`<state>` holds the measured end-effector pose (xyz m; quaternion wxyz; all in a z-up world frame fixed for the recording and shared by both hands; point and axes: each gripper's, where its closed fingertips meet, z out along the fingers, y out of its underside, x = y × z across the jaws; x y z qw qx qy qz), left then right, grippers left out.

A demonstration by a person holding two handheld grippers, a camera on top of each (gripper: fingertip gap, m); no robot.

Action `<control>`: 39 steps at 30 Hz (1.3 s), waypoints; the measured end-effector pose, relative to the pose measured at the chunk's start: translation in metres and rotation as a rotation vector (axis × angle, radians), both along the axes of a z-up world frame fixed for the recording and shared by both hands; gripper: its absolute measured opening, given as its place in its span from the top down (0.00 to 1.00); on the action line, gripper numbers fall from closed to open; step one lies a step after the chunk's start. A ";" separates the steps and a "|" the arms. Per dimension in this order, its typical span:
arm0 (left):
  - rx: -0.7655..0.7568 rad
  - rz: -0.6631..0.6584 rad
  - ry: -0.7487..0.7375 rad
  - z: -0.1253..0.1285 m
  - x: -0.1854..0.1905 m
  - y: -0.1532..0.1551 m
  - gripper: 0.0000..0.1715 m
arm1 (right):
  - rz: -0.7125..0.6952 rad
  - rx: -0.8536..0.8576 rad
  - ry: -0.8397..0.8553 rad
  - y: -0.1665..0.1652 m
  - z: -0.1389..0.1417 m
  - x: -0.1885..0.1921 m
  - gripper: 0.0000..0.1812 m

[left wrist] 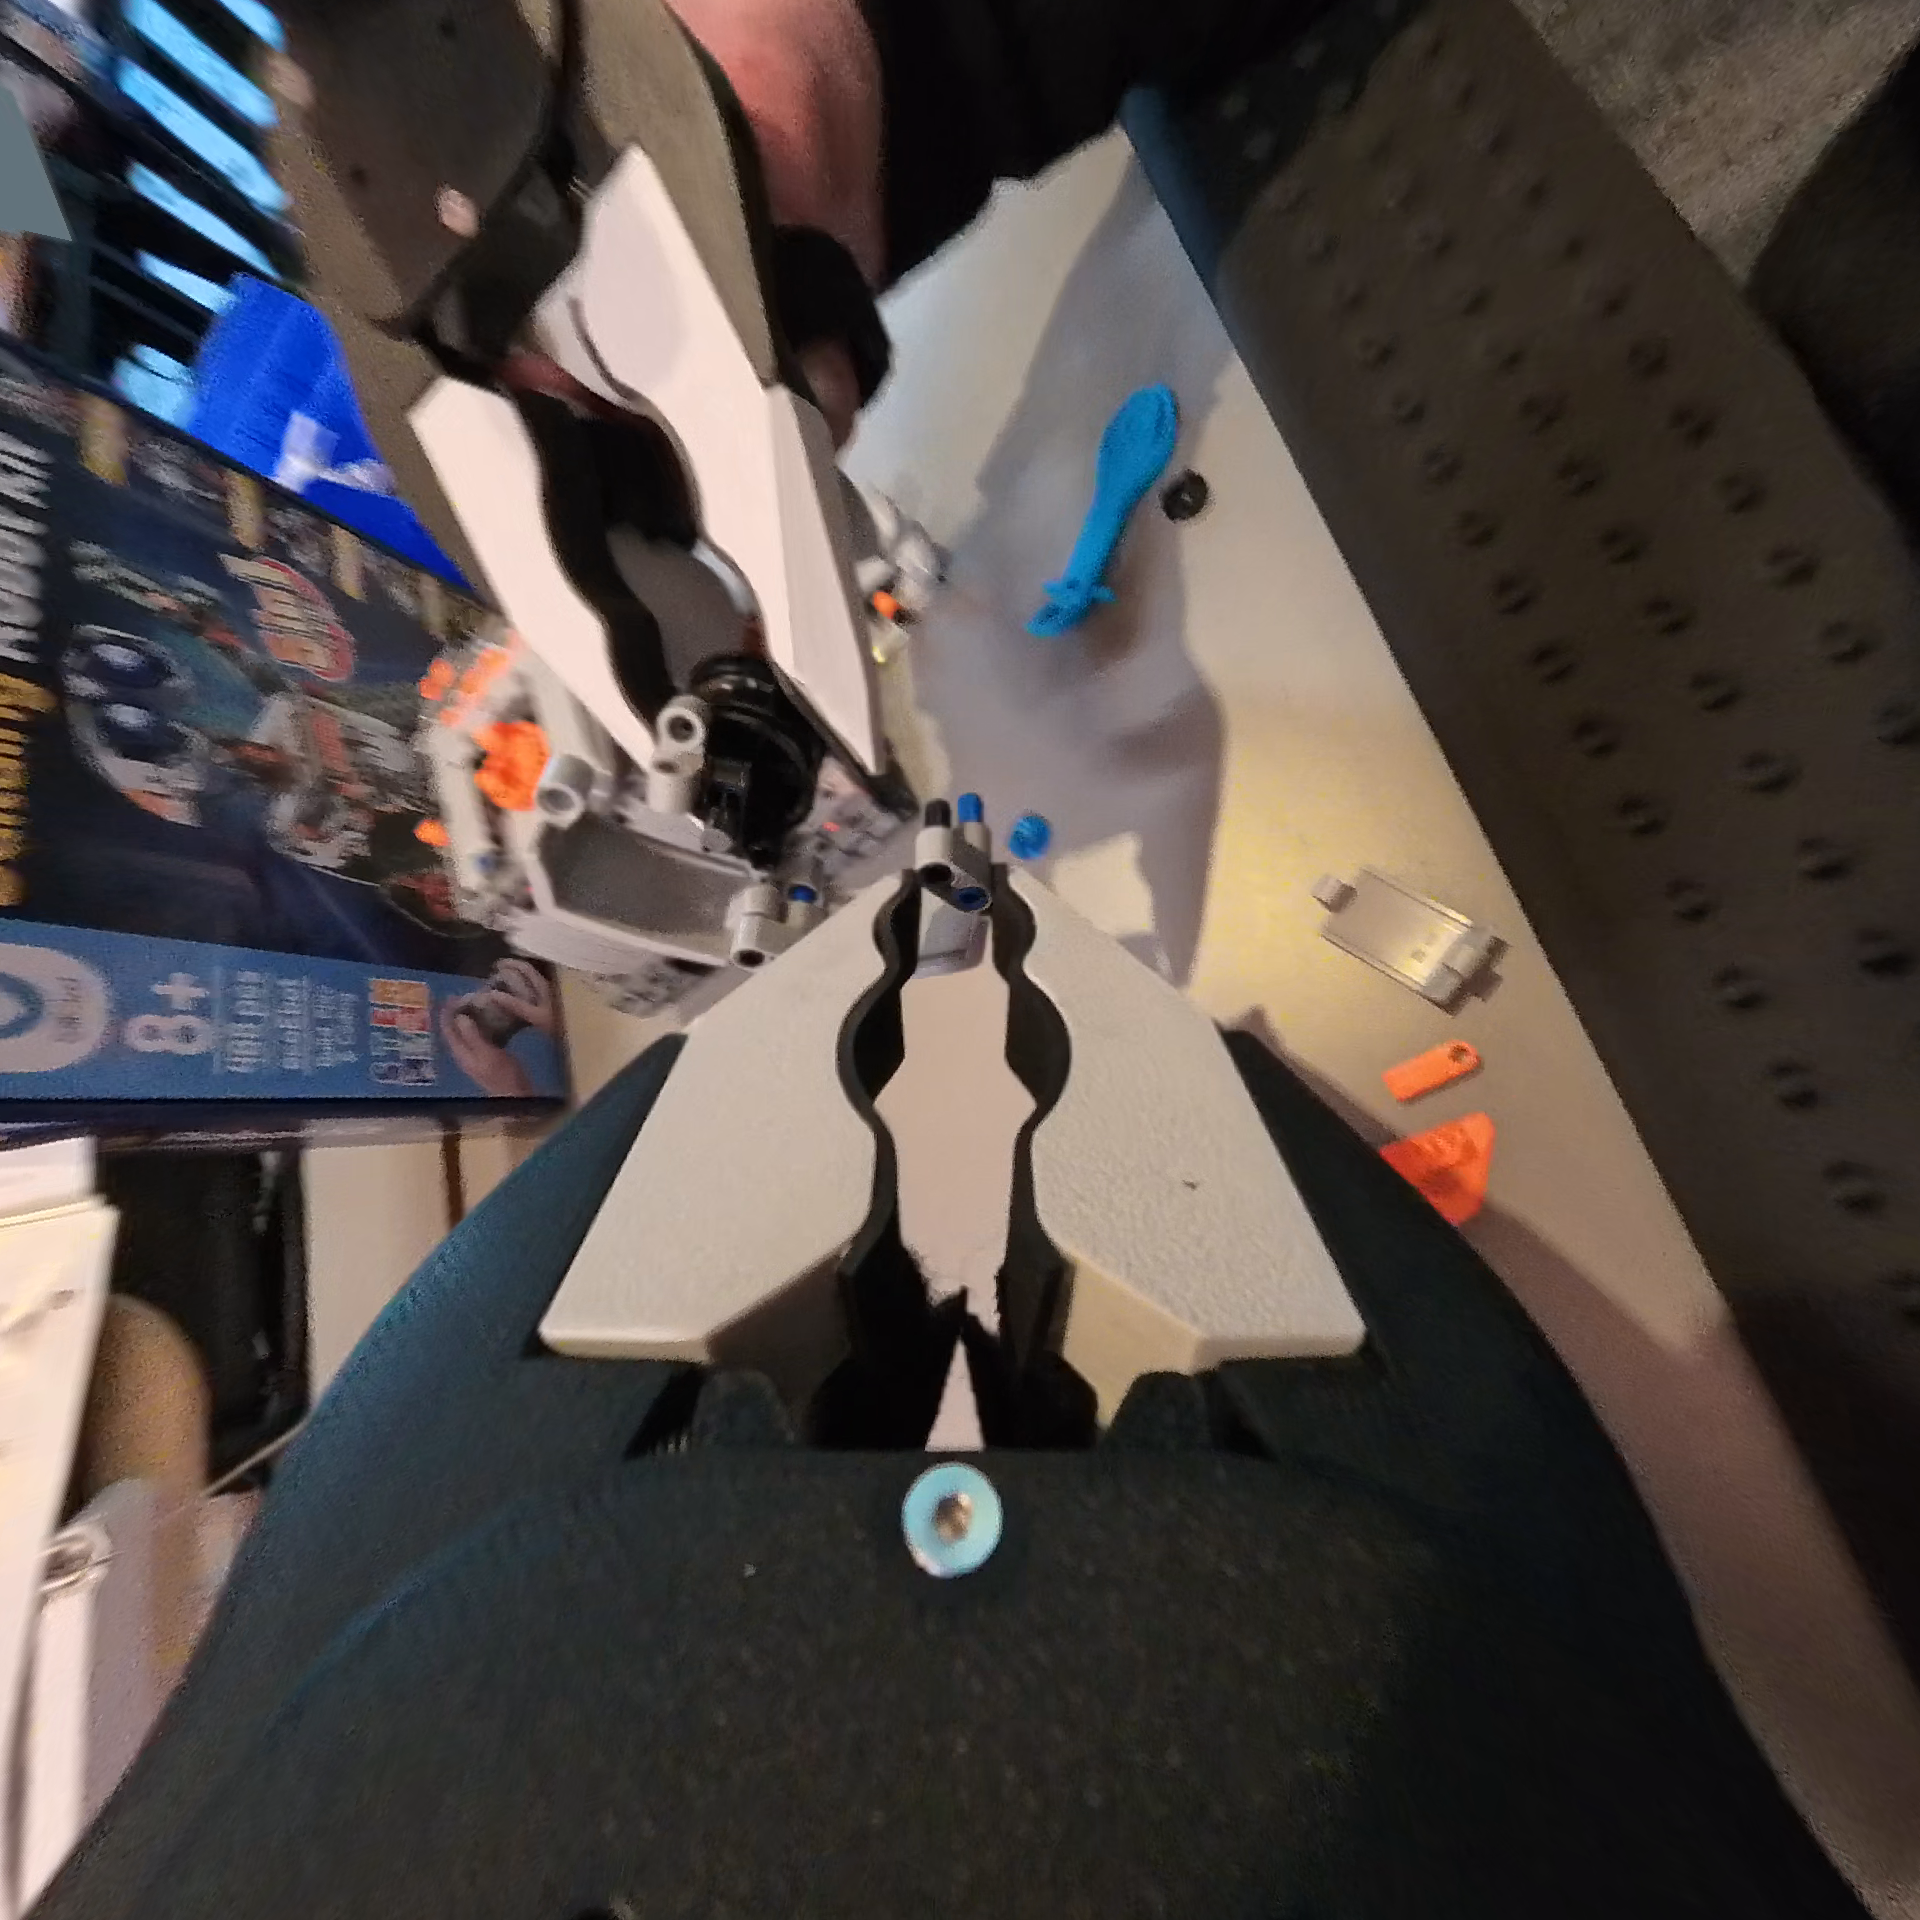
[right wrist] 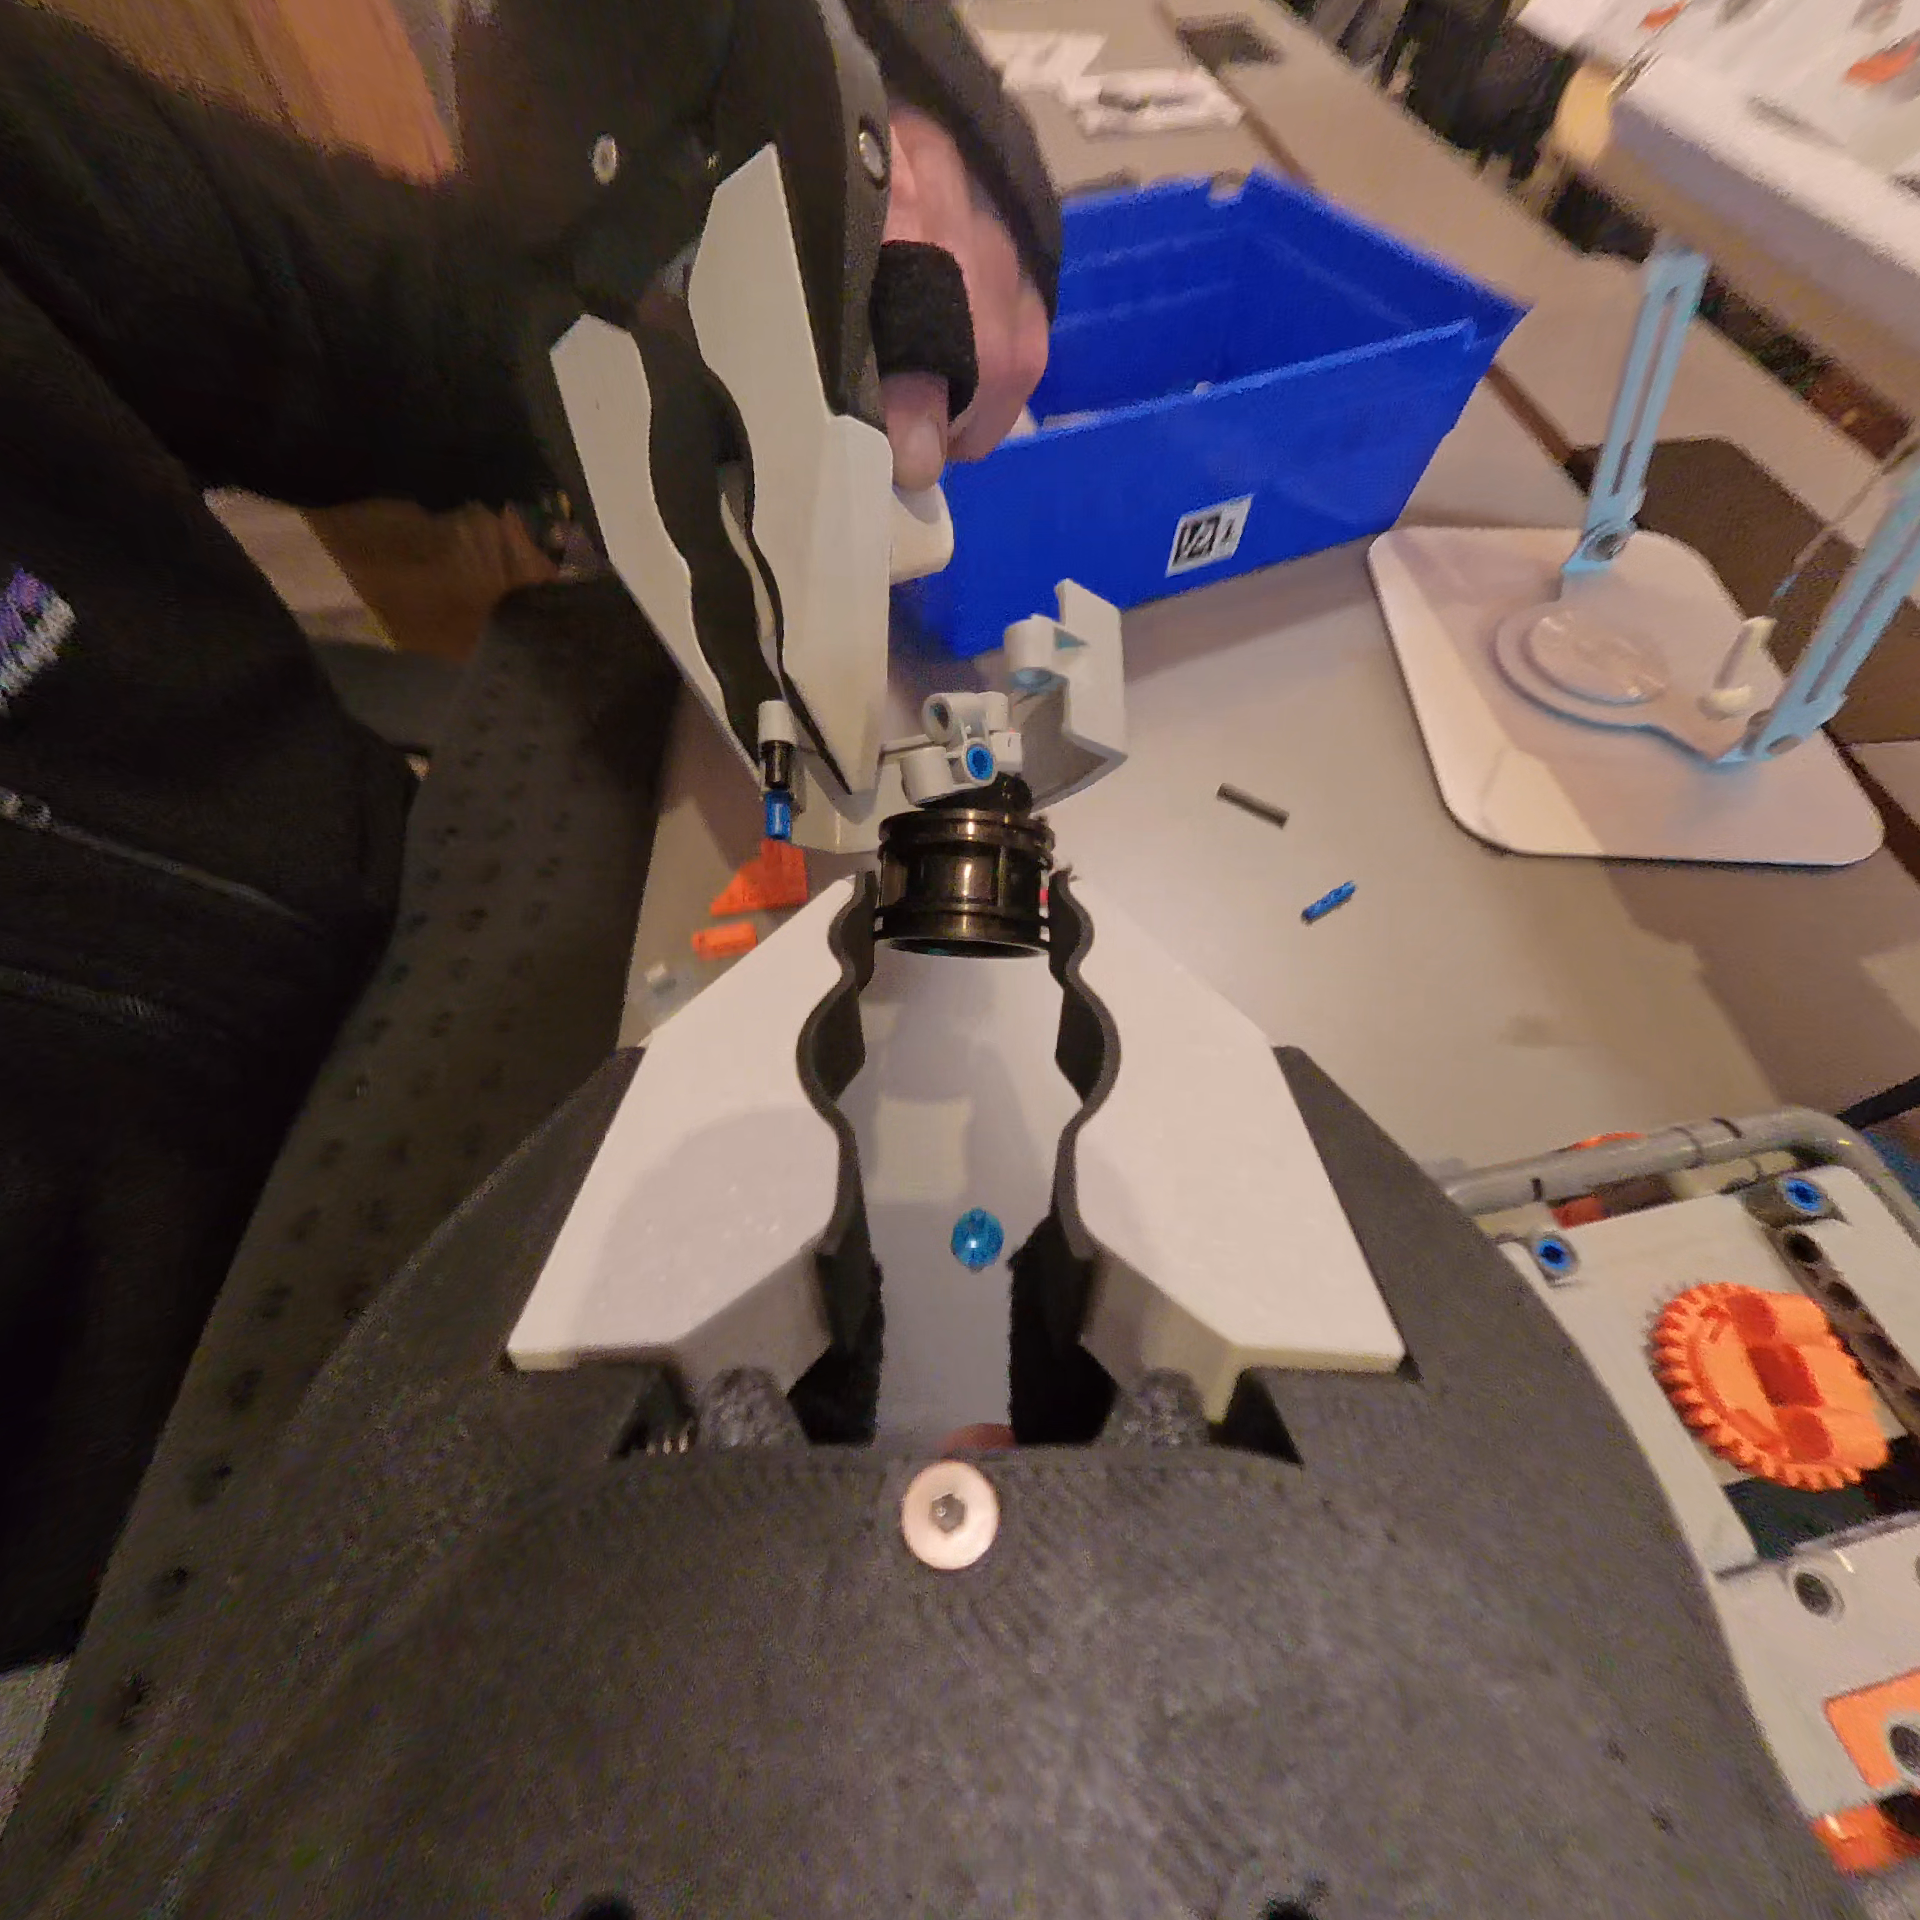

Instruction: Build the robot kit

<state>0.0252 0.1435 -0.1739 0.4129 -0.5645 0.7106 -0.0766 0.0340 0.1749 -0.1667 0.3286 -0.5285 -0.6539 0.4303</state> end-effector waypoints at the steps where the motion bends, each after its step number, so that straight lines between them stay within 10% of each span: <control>1: 0.045 0.021 -0.051 0.012 0.002 0.007 0.88 | -0.014 -0.026 0.036 0.003 0.007 0.000 0.83; 6: 0.252 0.089 -0.291 0.058 -0.002 0.022 0.60 | -0.086 -0.218 0.288 0.019 0.056 0.006 0.83; 14: 0.592 0.342 -0.418 0.088 -0.005 0.071 0.57 | -0.171 -0.323 0.463 0.031 0.081 0.008 0.83; 24: 0.787 0.366 -0.176 0.100 0.022 0.085 0.77 | -0.079 -0.376 0.496 0.018 0.088 0.010 0.83; 39: 0.733 0.399 -0.233 0.109 0.030 0.088 0.82 | -0.063 -0.389 0.578 0.020 0.101 0.019 0.83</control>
